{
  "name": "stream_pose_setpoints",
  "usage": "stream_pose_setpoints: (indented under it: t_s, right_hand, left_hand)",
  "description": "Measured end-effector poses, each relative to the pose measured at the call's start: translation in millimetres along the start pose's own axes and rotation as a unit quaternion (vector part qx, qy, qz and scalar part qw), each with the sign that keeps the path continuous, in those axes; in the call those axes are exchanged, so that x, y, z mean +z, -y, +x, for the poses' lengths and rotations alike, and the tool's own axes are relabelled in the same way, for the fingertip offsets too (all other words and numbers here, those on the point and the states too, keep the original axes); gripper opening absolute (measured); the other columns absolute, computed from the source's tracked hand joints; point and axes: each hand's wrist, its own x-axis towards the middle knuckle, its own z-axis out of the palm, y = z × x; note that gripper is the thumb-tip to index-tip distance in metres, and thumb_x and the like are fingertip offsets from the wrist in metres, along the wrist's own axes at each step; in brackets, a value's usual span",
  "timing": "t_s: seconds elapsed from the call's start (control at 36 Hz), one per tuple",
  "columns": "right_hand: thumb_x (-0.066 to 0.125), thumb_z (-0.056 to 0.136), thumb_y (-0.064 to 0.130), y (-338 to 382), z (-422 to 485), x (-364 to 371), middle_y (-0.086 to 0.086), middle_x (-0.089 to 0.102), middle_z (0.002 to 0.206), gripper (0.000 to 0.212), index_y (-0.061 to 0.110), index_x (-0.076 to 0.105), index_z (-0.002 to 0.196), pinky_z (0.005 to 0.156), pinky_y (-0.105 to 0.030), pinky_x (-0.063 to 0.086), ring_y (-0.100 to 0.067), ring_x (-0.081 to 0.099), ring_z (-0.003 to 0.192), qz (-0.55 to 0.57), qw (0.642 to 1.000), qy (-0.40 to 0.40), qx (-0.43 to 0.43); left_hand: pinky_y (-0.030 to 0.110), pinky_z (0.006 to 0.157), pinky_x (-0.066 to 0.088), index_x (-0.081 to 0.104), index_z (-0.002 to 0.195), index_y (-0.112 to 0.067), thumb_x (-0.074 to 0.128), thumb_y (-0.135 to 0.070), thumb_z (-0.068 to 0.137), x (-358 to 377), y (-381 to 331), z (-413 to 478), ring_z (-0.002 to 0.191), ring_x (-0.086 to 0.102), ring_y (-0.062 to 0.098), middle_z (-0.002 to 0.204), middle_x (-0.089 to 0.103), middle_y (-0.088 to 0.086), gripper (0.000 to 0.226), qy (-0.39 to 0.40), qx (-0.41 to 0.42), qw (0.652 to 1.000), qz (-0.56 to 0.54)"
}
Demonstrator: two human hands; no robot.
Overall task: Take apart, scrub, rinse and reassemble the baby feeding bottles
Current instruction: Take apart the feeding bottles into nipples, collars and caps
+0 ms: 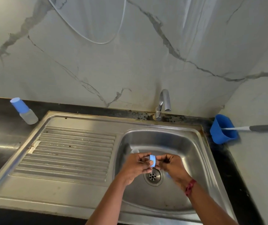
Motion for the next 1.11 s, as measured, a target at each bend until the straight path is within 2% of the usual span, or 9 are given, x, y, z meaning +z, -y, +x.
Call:
stream_pose_setpoints:
  t_s: [0.14,0.33,0.47,0.58,0.69,0.78,0.86,0.97,1.11]
  right_hand:
    - [0.082,0.072,-0.005,-5,-4,0,-0.017,0.075,0.083,0.017,0.001,0.073,0.085,0.069,-0.03,0.061,-0.026,0.073,0.074,-0.017,0.999,-0.03,-0.016]
    - [0.083,0.07,-0.007,-16,2,-5,-0.015,0.075,0.088,0.017,0.003,0.075,0.082,0.071,-0.033,0.061,-0.023,0.072,0.075,-0.028,0.999,-0.039,-0.004]
    - [0.078,0.078,-0.004,-25,3,-10,-0.019,0.074,0.098,0.016,0.002,0.074,0.093,0.082,-0.042,0.06,-0.03,0.073,0.084,-0.031,0.999,-0.006,0.026]
    - [0.073,0.082,-0.005,-30,-5,-8,-0.009,0.068,0.111,0.033,0.01,0.069,0.111,0.075,-0.035,0.061,-0.022,0.072,0.086,-0.036,0.999,0.018,0.03]
    - [0.072,0.079,-0.008,-38,-11,-6,-0.004,0.067,0.114,0.052,0.019,0.064,0.123,0.067,-0.024,0.056,-0.01,0.069,0.079,-0.115,0.991,0.068,0.021]
    - [0.073,0.079,-0.004,-44,-12,-6,-0.002,0.071,0.107,0.047,0.019,0.066,0.119,0.063,-0.023,0.054,-0.008,0.069,0.077,-0.151,0.985,0.084,0.026]
    - [0.076,0.08,0.002,-49,-10,-9,0.0,0.072,0.104,0.038,0.021,0.069,0.112,0.069,-0.026,0.058,-0.009,0.069,0.081,-0.17,0.982,0.081,0.033]
    - [0.079,0.078,0.003,-57,-4,-17,0.004,0.069,0.101,0.034,0.02,0.07,0.105,0.069,-0.028,0.06,-0.015,0.069,0.084,-0.174,0.983,0.036,0.052]
    - [0.072,0.075,0.003,-73,10,-26,0.007,0.069,0.09,0.025,0.025,0.07,0.087,0.071,-0.008,0.048,-0.008,0.066,0.084,-0.31,0.95,-0.024,0.016]
  left_hand:
    - [0.036,0.084,0.06,0.059,0.134,-0.009,0.076,0.0,0.084,5,7,1,0.093,0.074,0.028,0.093,0.071,0.009,0.053,-0.004,-0.008,1.0,0.026]
    - [0.036,0.081,0.061,0.063,0.125,-0.008,0.079,-0.001,0.08,5,17,-3,0.094,0.074,0.031,0.102,0.074,0.019,0.048,-0.013,-0.014,1.0,-0.002]
    - [0.031,0.072,0.061,0.066,0.112,-0.009,0.082,0.001,0.077,3,22,-4,0.08,0.075,0.022,0.084,0.076,0.01,0.04,-0.049,-0.028,0.998,-0.003]
    - [0.035,0.073,0.062,0.068,0.109,-0.002,0.082,-0.001,0.077,1,31,-1,0.077,0.073,0.024,0.085,0.075,0.017,0.036,-0.061,-0.065,0.996,-0.006]
    - [0.038,0.078,0.061,0.067,0.11,-0.001,0.081,-0.006,0.079,-1,44,-1,0.081,0.072,0.027,0.091,0.075,0.021,0.035,-0.047,-0.099,0.994,-0.016]
    - [0.038,0.076,0.061,0.066,0.113,0.001,0.079,-0.012,0.083,-3,52,-1,0.081,0.072,0.025,0.092,0.074,0.022,0.036,-0.034,-0.128,0.991,-0.019]
    - [0.038,0.076,0.061,0.064,0.114,0.0,0.079,-0.015,0.084,-4,60,1,0.083,0.072,0.025,0.095,0.074,0.022,0.036,-0.033,-0.158,0.987,-0.02]
    - [0.037,0.074,0.062,0.063,0.111,0.002,0.078,-0.01,0.084,-4,69,8,0.082,0.073,0.024,0.09,0.074,0.019,0.034,-0.058,-0.177,0.982,-0.022]
    - [0.038,0.077,0.062,0.059,0.107,-0.002,0.078,-0.001,0.082,1,81,26,0.079,0.074,0.023,0.09,0.074,0.017,0.031,-0.096,-0.184,0.978,0.002]
